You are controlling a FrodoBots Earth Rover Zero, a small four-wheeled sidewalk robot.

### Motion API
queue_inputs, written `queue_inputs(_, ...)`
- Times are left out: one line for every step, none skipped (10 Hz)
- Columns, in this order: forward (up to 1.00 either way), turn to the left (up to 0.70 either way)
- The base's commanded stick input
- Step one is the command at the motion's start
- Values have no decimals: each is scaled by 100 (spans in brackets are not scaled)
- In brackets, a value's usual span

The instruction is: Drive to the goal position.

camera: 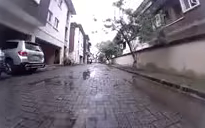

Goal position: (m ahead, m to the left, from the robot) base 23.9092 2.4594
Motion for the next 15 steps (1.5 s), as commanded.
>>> queue_inputs(70,0)
queue_inputs(70,0)
queue_inputs(70,0)
queue_inputs(70,0)
queue_inputs(70,0)
queue_inputs(70,0)
queue_inputs(70,0)
queue_inputs(70,0)
queue_inputs(70,0)
queue_inputs(70,0)
queue_inputs(70,0)
queue_inputs(70,0)
queue_inputs(70,0)
queue_inputs(70,0)
queue_inputs(70,0)
